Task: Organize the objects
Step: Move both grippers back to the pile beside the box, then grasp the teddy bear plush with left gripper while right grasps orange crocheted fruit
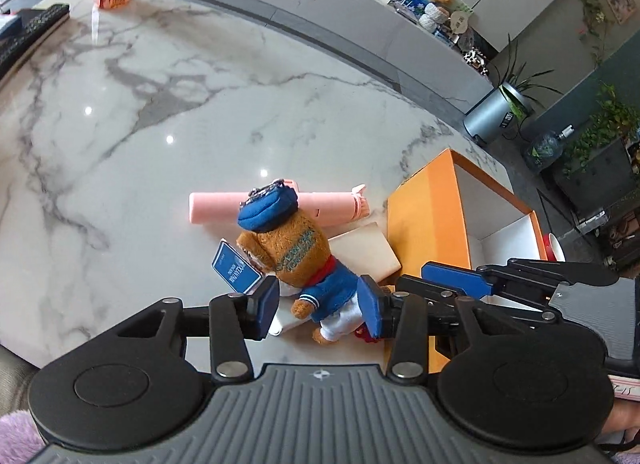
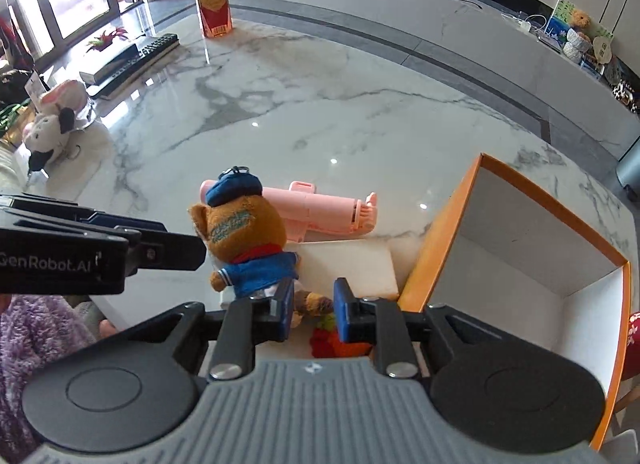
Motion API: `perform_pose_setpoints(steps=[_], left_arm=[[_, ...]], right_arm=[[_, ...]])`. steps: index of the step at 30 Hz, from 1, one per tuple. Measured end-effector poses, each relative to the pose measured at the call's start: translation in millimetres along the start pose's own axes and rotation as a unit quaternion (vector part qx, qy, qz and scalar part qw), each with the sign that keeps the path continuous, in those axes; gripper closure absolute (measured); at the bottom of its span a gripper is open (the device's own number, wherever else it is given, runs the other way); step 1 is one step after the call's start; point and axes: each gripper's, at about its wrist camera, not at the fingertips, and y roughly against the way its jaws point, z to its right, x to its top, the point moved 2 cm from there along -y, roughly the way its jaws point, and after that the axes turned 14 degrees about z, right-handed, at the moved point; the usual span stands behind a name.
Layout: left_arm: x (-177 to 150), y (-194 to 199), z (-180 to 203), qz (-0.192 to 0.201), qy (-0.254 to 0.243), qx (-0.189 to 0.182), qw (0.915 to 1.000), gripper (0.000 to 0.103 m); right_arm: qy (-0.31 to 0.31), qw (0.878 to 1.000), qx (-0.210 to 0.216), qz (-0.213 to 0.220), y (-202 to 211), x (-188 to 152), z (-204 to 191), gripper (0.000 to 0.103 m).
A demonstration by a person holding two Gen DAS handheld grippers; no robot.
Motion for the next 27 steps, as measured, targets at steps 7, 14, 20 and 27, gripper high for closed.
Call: perform_pose_setpoints(steps=[7, 14, 20, 27], left_arm=[[-4, -33, -11, -0.026, 0.058, 0.005, 0.9980, 0.044], [-5, -48, -15, -0.031, 0.067, 0.018, 0.9971, 0.044], [-11, -58, -17, -0.047, 0.059, 0.020, 0.9969, 0.044], [-11, -50, -13, -0.034, 0.024, 0.014, 0.9991, 0.055]], right_arm=[[0.034, 0.999, -0.015, -0.028, -33, 0, -3, 0.081], [0.036, 0.998, 0.021, -0.055, -49, -9, -10, 0.086], [0.016, 0.997, 0.043, -0.059, -51, -11, -11, 0.087], [0.018, 0.995, 0.057, -0.079, -49, -12, -9, 0.085]])
